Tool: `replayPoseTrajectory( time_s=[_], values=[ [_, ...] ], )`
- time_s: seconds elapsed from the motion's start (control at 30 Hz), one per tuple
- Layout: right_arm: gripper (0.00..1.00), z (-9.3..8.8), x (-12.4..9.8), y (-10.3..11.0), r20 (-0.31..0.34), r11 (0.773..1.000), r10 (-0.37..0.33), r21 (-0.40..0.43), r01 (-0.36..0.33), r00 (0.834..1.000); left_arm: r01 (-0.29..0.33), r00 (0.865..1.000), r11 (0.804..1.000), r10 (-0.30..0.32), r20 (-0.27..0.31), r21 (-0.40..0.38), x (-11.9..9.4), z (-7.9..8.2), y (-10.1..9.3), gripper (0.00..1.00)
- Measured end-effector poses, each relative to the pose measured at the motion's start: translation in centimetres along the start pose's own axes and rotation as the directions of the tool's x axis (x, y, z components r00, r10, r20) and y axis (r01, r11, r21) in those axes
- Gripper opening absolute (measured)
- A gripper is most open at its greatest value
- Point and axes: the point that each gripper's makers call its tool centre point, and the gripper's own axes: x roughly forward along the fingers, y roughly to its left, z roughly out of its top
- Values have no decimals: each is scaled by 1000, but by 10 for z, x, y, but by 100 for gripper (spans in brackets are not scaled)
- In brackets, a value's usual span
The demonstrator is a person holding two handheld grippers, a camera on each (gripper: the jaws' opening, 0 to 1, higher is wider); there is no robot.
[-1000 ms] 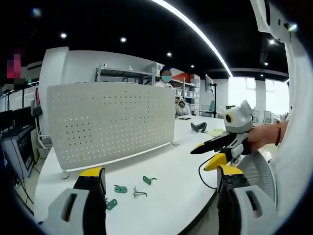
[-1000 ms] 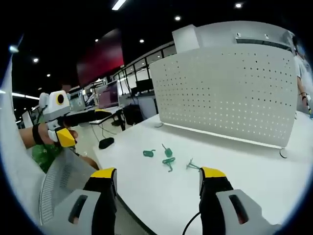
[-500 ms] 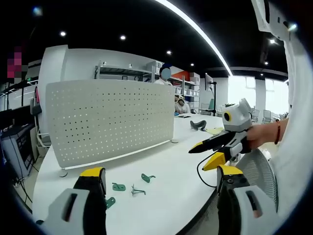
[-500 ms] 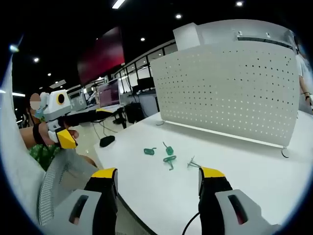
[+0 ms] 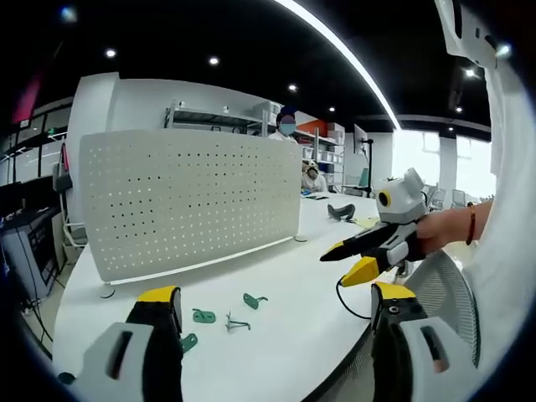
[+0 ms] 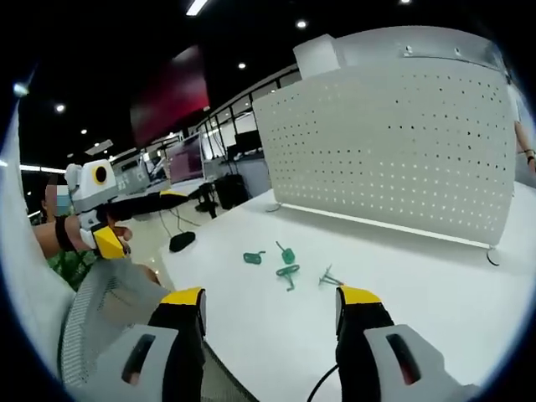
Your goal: Insert the hook assembly into the mounting plate slot until the hook locks in place.
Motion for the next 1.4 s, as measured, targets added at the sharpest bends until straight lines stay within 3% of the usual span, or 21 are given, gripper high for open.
replayPoseTrajectory(
  time_s=[0.87,1.4],
  values=[
    [60,-5,26,-14,-62,999,23,-26,-25,998,17,999,1000,-18,-32,-16,13,-7,2,94],
    [59,-19,44,-25,-119,1000,15,-22,-18,993,1,1000,1000,-1,-31,-23,11,-11,5,94]
  ],
)
